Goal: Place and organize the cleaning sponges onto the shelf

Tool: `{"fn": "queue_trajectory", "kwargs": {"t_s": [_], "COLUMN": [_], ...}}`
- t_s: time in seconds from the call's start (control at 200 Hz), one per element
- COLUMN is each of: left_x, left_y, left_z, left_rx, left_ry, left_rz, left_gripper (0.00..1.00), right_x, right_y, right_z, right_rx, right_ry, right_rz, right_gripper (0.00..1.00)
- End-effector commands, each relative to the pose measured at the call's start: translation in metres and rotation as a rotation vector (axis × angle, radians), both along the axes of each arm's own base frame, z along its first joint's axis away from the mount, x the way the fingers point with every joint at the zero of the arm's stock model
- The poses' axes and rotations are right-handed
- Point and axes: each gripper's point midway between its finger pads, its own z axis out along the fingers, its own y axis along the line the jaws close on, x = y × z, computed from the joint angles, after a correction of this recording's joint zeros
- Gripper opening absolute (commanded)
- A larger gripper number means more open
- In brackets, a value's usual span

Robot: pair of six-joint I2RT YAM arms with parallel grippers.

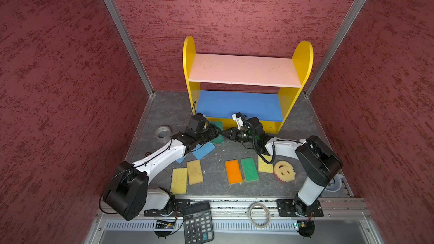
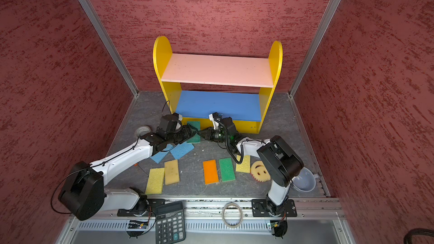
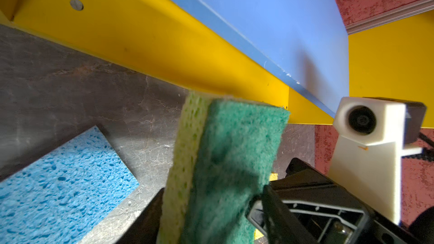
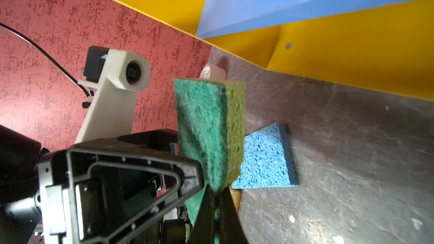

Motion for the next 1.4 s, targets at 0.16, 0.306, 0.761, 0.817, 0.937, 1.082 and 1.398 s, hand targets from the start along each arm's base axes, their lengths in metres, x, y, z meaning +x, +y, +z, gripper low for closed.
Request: {"fn": "queue_trajectory", "kwargs": {"t_s": [0.16,0.306,0.761,0.817,0.937,1.082,1.398], "left_x": [0.01,0.009,0.013,0.013,0.012,0.013,0.016], "left_y": [-0.003,0.0,0.034,0.036,0.039,0.04,0.041], "left_z": [0.026,0.017,0.011,0.01,0.009,0.01,0.008], "left_rx": [-0.068,-0.051,-0.087,-0.09,-0.112,-0.126,-0.145], "left_ry": [-0.067,-0.039,-0.036,-0.028,-0.02,-0.016,-0.012], "left_rz": [0.009,0.027,0.154,0.16,0.167,0.172,0.176], "left_gripper": [0.1,0.0,0.0,0.0,0.0,0.0,0.0], "right_x": [-0.005,-0.004,-0.024,-0.024,-0.023,-0.019,-0.01], "right_y": [0.014,0.008,0.019,0.02,0.024,0.028,0.035], "right_z": [0.01,0.011,0.012,0.011,0.005,-0.01,-0.008], "right_rx": [0.046,0.059,0.124,0.135,0.162,0.133,0.156], "right_ry": [-0.009,-0.009,0.045,0.054,0.086,0.123,0.125], "right_rz": [0.038,0.001,-0.006,-0.003,-0.003,-0.01,-0.012], "right_gripper": [0.0,0.34,0.59,0.59,0.57,0.56,0.4]}}
